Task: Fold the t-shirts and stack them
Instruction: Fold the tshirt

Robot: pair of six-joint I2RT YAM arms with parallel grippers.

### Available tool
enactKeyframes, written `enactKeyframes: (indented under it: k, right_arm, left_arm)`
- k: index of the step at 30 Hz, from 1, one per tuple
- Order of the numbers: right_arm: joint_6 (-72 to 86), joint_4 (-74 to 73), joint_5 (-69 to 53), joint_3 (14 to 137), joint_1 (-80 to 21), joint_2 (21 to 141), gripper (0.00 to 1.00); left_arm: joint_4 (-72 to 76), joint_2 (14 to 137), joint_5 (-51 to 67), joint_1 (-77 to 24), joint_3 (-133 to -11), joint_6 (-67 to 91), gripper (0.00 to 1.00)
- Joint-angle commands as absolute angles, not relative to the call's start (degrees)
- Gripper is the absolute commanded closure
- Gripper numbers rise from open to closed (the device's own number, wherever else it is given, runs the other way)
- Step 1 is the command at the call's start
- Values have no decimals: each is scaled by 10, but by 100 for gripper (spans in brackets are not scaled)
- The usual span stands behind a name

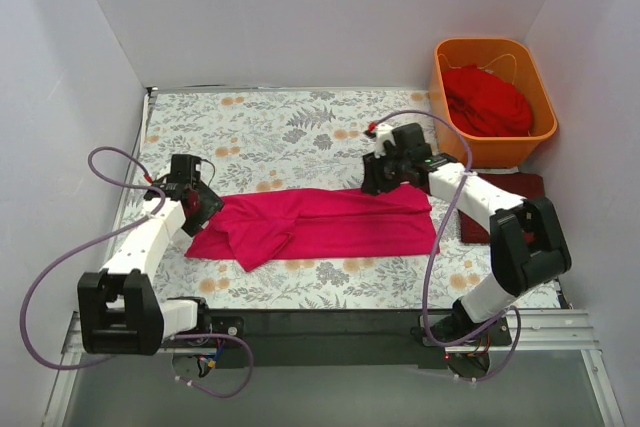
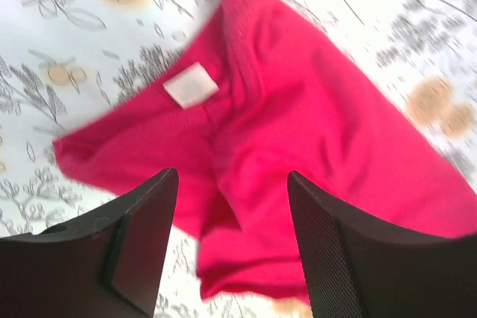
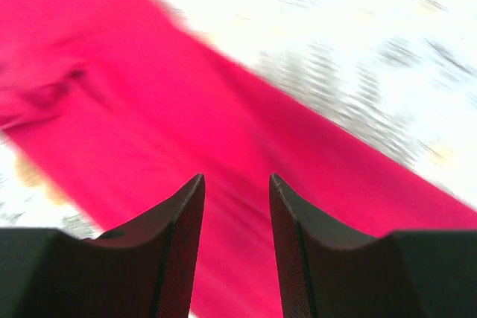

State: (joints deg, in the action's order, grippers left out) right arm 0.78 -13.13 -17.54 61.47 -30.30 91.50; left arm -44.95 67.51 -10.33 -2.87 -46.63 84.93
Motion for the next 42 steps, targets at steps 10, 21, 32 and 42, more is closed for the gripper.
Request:
enactKeyframes:
  k: [10,21,32,42]
  right_arm:
    - [96,-75,-176,500,-98,860,56]
    - [103,-57,-151,493,-70,871,57]
    - [115,-45,-156,483,-50,909,57]
    - [120,-33,-160,470,-33,947,58]
  left_arm:
    - [-314,824,-142,26,-490,818,55]
    - [-288,864,-127,27,-522,802,61]
    - [-278,891,-121,27,-527,788,72]
    - [-294,910,-199,28,-591,747,100]
